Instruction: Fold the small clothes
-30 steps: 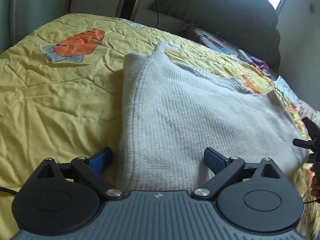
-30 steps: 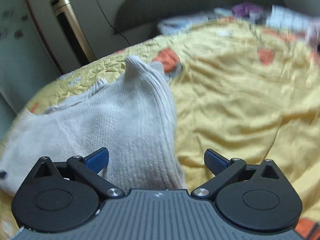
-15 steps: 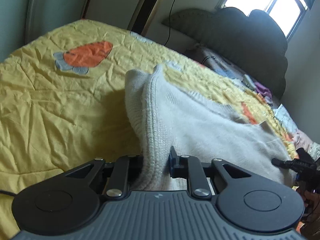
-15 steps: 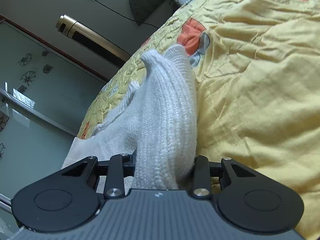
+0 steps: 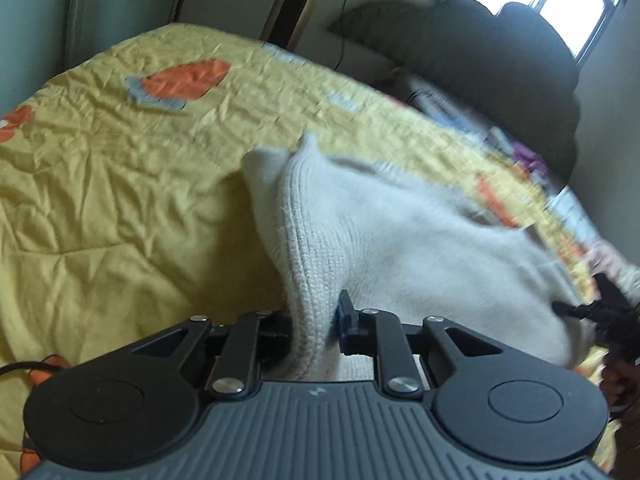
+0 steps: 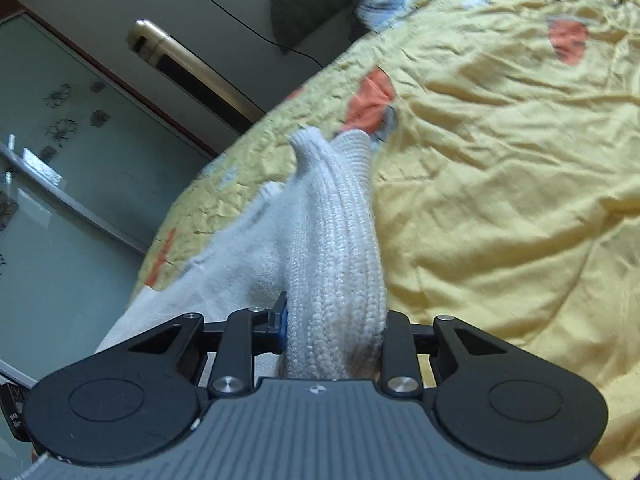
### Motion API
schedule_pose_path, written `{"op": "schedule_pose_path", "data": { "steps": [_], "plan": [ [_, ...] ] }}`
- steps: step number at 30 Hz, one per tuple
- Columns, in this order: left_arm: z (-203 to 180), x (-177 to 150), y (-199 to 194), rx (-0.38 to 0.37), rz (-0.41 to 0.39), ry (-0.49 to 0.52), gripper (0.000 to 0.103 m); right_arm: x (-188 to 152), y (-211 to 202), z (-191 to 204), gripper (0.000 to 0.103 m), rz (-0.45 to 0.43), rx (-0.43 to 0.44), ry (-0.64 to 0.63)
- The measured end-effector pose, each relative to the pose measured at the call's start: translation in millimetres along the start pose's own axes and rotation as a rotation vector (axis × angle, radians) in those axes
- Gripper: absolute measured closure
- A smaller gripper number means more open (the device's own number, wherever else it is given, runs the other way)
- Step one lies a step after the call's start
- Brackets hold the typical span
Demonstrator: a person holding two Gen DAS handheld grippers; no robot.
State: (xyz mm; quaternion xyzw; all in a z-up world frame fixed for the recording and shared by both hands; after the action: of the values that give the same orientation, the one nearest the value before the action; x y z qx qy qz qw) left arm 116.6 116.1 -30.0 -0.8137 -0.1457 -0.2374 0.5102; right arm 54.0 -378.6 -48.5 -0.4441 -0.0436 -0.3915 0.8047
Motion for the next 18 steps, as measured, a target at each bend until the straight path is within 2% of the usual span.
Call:
{"op": "schedule_pose_path", "data": {
  "steps": [1, 2, 3, 5, 6, 8, 9, 11, 12, 13, 16, 18],
  "plan": [
    [2.7, -2.6, 0.8, 0.014, 0.004, 0.008, 0.08, -3.8, 5.2, -3.3, 0.064, 0.013, -0.046, -0.021],
    [4.9, -3.8, -0.8, 0.03, 0.002, 0.013, 0.071, -6.9, 9.4, -5.4, 0.049, 0.02, -0.109, -0.049],
    [8.1, -3.8, -4.3, 0.053, -0.006, 0.02, 0.067, -9.6, 10.1, -4.8, 0.039, 0.015, -0.165, -0.077],
    [17.0, 2.0, -13.5, 0.098, -0.037, 0.019, 0.044, -13.2, 1.5, 1.4, 0.036, -0.033, -0.262, -0.148],
    [21.4, 7.8, -17.0, 0.108, -0.054, 0.007, 0.039, -12.8, -8.1, 6.8, 0.034, -0.091, -0.335, -0.187],
    [25.5, 24.1, -20.9, 0.093, -0.074, -0.023, 0.036, -13.3, -30.0, 25.7, 0.035, -0.232, -0.487, -0.27],
    [24.6, 32.5, -20.2, 0.069, -0.072, -0.035, 0.036, -16.3, -36.6, 42.8, 0.034, -0.291, -0.527, -0.338],
    [17.6, 49.0, -14.9, 0.01, -0.068, -0.038, 0.032, -29.8, -35.5, 83.4, 0.031, -0.332, -0.496, -0.468],
    [14.1, 56.8, -9.0, -0.007, -0.059, -0.032, 0.029, -39.1, -28.0, 104.6, 0.023, -0.319, -0.452, -0.532],
    [9.9, 64.5, -0.7, -0.007, -0.052, -0.027, 0.028, -49.0, -16.4, 123.1, 0.022, -0.291, -0.41, -0.587],
    [3.6, 80.6, 28.5, 0.027, -0.016, 0.009, 0.028, -79.0, 26.1, 160.9, 0.021, -0.179, -0.304, -0.695],
    [10.4, 86.6, 48.6, 0.122, -0.001, 0.029, 0.028, -87.6, 50.9, 164.3, 0.021, -0.117, -0.29, -0.703]
  ]
}}
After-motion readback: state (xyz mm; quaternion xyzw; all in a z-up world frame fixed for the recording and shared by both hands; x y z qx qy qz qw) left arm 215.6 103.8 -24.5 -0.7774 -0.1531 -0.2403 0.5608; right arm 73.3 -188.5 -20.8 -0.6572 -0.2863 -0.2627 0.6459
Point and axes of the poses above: each gripper's, at about its wrist camera, not at the fingertips, and y roughly the way its jaws point, z to its left, x to its top, the point moved 9 cm from there along y, roughly the way its jaws point, and after that the axes turned 5 degrees about z, right-handed, at the moved point
